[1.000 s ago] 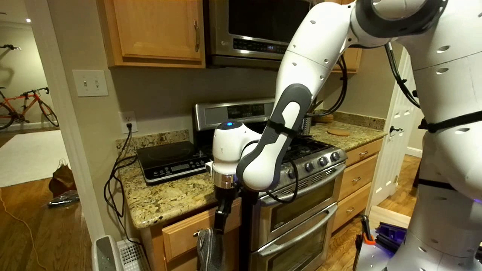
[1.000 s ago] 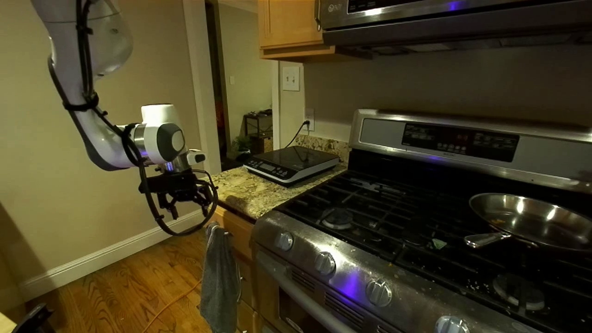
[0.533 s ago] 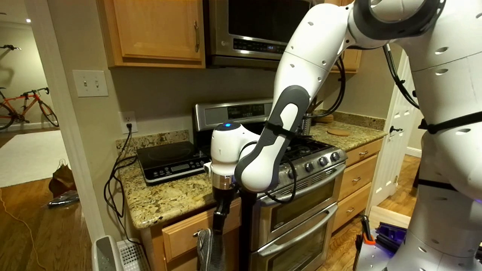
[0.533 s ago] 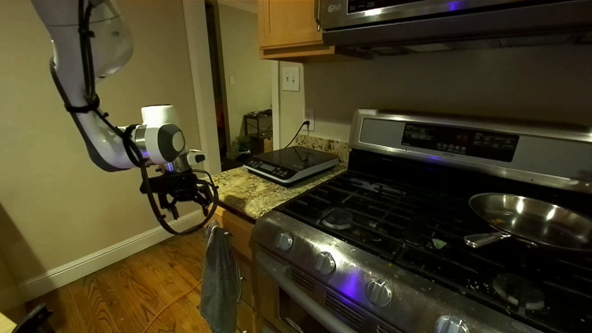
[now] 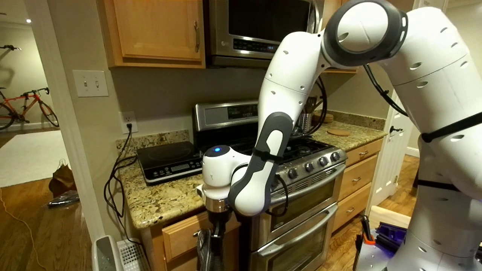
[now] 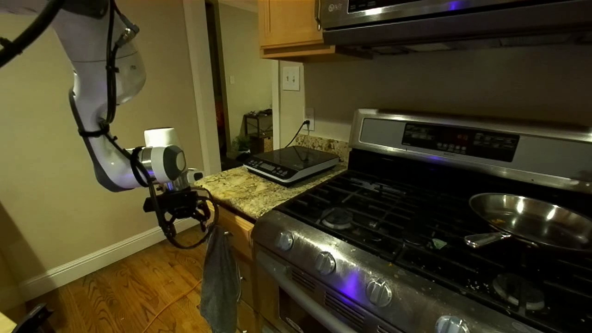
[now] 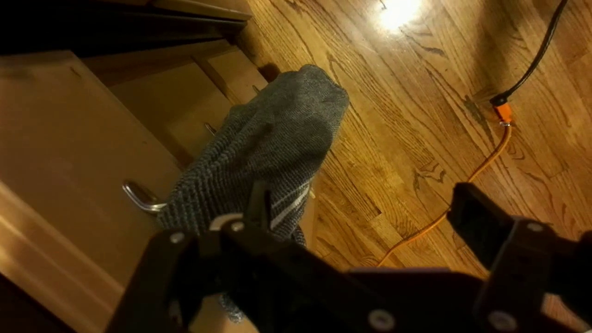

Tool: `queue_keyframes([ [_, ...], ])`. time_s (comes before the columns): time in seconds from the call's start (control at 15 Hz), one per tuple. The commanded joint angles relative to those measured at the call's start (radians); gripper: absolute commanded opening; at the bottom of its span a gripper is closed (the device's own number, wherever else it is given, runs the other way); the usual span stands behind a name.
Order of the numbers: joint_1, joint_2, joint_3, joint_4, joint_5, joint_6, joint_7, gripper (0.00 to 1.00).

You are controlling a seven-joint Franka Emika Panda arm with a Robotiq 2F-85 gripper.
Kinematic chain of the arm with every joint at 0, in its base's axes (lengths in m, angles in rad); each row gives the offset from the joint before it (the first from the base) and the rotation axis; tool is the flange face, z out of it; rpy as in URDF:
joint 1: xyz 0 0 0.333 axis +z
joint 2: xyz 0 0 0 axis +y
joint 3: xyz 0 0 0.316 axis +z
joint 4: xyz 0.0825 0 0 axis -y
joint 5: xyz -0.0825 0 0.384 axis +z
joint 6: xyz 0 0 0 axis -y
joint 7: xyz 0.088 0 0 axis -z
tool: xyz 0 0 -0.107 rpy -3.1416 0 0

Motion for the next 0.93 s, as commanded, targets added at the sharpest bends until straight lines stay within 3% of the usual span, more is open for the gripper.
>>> queue_keyframes([
  [0.0,0.085,0.067,-0.086,0.053,-0.079,0.071,-0.011,1.0],
  [0.33,0.194,0.112,-0.211,0.087,-0.169,0.149,-0.01,1.0],
  [0.87,0.278,0.19,-0.322,0.115,-0.171,0.26,-0.053,1.0],
])
